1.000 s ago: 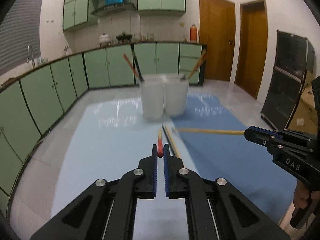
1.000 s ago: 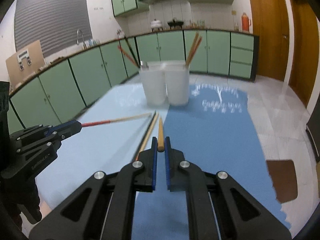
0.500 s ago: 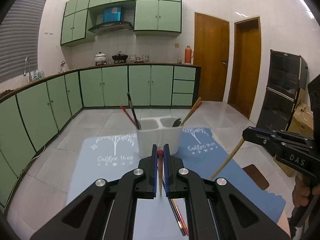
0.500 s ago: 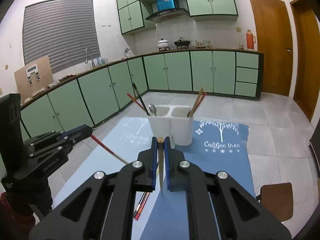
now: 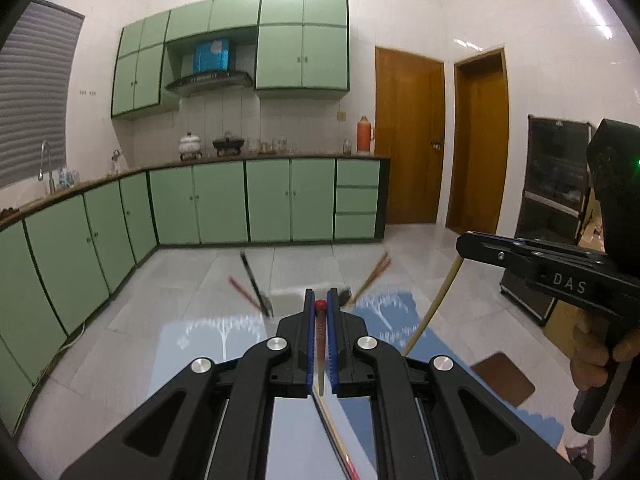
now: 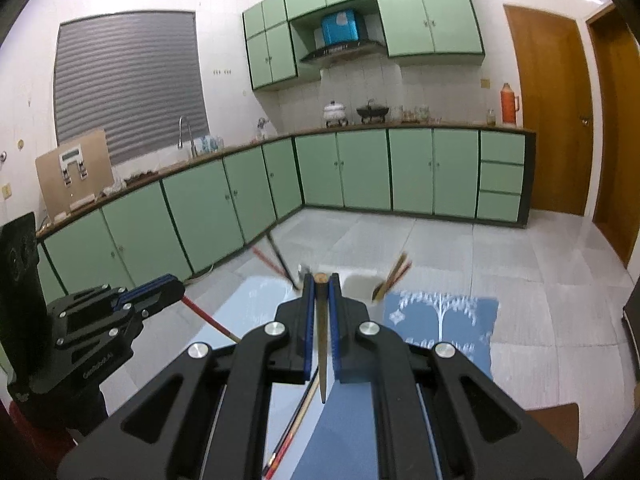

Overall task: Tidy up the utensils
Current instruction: 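Lift both held chopsticks and carry them over the white holder, then open both tools to drop the chopsticks into the holder, then withdraw both open tools back to the last two chopsticks, then grasp the red-patterned chopstick with the right tool while the left tool grasps the black chopstick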

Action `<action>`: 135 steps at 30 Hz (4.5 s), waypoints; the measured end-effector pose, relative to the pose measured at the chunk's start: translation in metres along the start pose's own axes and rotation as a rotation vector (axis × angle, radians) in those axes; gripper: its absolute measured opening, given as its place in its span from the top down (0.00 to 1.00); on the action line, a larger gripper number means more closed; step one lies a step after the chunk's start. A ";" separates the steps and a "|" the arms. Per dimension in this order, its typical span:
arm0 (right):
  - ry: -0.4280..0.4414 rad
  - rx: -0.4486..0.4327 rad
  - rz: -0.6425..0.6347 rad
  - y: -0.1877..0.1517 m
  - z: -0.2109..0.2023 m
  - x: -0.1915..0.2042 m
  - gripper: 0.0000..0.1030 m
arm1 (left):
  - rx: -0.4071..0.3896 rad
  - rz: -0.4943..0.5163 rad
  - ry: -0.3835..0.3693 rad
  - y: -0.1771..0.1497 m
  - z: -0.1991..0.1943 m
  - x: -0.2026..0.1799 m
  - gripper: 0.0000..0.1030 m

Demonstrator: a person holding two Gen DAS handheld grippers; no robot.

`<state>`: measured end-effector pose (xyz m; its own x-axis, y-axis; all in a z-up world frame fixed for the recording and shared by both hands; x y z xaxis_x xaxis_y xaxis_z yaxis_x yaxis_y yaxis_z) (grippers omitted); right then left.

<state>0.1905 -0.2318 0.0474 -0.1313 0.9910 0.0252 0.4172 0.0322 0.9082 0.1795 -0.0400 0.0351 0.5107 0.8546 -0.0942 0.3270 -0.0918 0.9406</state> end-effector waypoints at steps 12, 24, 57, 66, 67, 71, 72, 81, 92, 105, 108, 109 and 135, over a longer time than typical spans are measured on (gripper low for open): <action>-0.046 -0.171 0.013 0.085 0.035 -0.008 0.94 | -0.159 0.065 0.052 0.071 0.028 0.015 0.95; -0.089 -0.084 -0.007 0.077 0.136 -0.021 0.94 | -0.052 -0.014 0.046 0.052 0.103 0.061 0.95; -0.128 -0.058 0.031 -0.039 0.037 -0.036 0.48 | -0.028 -0.026 0.066 -0.022 0.022 0.029 0.58; -0.131 0.064 0.054 -0.114 0.021 -0.018 0.23 | 0.079 -0.084 0.042 -0.103 0.014 0.018 0.37; -0.137 0.073 0.061 -0.121 0.021 -0.017 0.19 | 0.086 -0.088 0.046 -0.110 0.014 0.016 0.35; -0.165 0.111 0.092 -0.143 0.021 -0.013 0.12 | 0.113 -0.117 0.059 -0.136 0.011 0.021 0.26; -0.168 0.125 0.085 -0.149 0.023 -0.011 0.12 | 0.126 -0.127 0.062 -0.144 0.011 0.023 0.25; -0.164 0.233 0.006 -0.203 0.037 0.022 0.12 | 0.250 -0.168 0.101 -0.194 0.008 0.043 0.23; -0.166 0.380 -0.103 -0.262 0.050 0.064 0.12 | 0.299 -0.209 0.130 -0.217 -0.005 0.057 0.23; -0.203 0.400 -0.143 -0.269 0.062 0.071 0.12 | 0.287 -0.227 0.119 -0.215 -0.006 0.054 0.23; -0.225 0.400 -0.180 -0.270 0.063 0.074 0.13 | 0.288 -0.223 0.116 -0.215 -0.005 0.052 0.23; -0.234 0.403 -0.179 -0.270 0.063 0.072 0.13 | 0.288 -0.223 0.116 -0.214 -0.005 0.052 0.23; -0.196 0.379 -0.046 -0.269 0.053 0.044 0.95 | 0.344 -0.205 0.091 -0.225 0.018 0.023 0.23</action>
<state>0.1203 -0.1901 -0.2175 0.0007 0.9921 -0.1253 0.7207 0.0864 0.6878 0.1323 -0.0088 -0.1846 0.3398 0.9132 -0.2248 0.6697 -0.0671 0.7396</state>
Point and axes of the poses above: each gripper's, at about its wrist camera, not at the fingertips, and z roughly the way its jaws point, x to its left, y to its top, the point moved 2 cm from there along z, roughly the way its jaws point, and after that the axes turned 15 degrees about -y, right-handed, at the moved point
